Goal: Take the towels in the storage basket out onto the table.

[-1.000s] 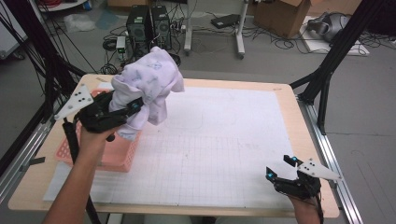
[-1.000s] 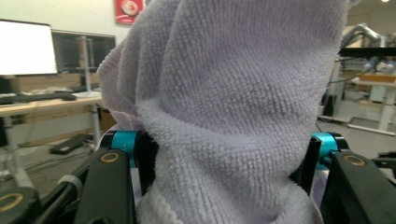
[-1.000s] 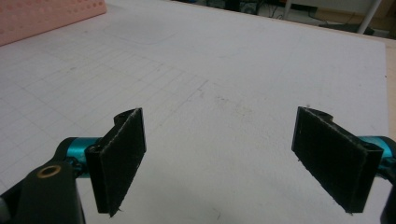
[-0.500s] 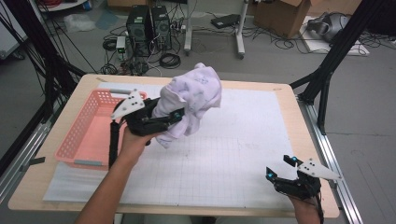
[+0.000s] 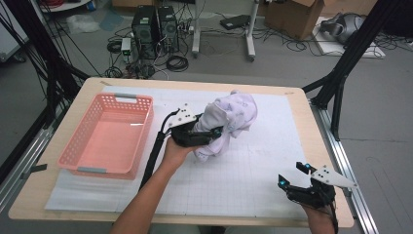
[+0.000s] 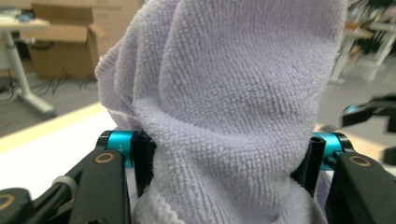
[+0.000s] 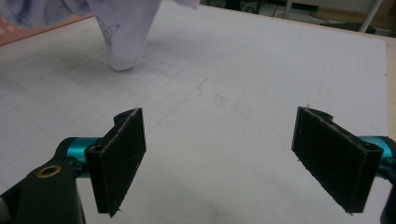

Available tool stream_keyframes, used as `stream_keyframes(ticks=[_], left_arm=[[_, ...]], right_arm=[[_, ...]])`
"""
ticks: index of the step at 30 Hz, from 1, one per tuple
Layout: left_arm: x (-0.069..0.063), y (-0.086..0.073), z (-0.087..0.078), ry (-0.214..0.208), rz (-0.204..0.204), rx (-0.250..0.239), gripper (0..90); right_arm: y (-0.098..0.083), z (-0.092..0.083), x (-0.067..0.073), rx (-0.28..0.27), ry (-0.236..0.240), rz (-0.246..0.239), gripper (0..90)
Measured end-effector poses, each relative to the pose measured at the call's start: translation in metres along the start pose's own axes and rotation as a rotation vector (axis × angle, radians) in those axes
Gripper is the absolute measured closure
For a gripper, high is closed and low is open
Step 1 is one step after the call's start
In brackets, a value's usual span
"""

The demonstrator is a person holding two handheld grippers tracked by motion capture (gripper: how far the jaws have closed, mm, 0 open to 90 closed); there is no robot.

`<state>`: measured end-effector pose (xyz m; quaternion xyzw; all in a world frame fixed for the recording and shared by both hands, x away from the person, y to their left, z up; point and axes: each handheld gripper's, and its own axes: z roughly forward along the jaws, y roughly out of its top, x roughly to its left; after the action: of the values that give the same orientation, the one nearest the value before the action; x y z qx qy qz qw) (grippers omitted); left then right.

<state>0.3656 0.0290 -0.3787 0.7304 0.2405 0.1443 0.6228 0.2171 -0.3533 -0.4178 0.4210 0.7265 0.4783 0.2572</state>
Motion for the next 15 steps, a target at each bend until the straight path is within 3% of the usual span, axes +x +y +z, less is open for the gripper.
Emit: stream_keyframes(ticks=[5, 9, 10, 14, 15], left_arm=[[0.010, -0.019, 0.019, 0.079, -0.035, 0.121, 36.1], [0.017, -0.028, 0.025, 0.140, -0.049, 0.202, 25.1], [0.017, -0.027, 0.020, 0.179, -0.039, 0.172, 24.5], [0.020, -0.020, 0.008, 0.210, -0.051, 0.121, 21.2], [0.022, -0.013, -0.002, 0.228, -0.052, 0.096, 20.7]], right_arm=[[-0.001, 0.001, -0.001, 0.004, 0.005, -0.002, 16.4], [-0.001, 0.001, -0.001, 0.005, 0.006, -0.002, 16.4], [-0.001, 0.001, -0.002, 0.004, 0.006, -0.002, 16.4], [-0.001, 0.002, -0.002, 0.006, 0.005, 0.005, 16.4], [-0.001, 0.002, -0.002, 0.006, 0.006, 0.002, 16.4]])
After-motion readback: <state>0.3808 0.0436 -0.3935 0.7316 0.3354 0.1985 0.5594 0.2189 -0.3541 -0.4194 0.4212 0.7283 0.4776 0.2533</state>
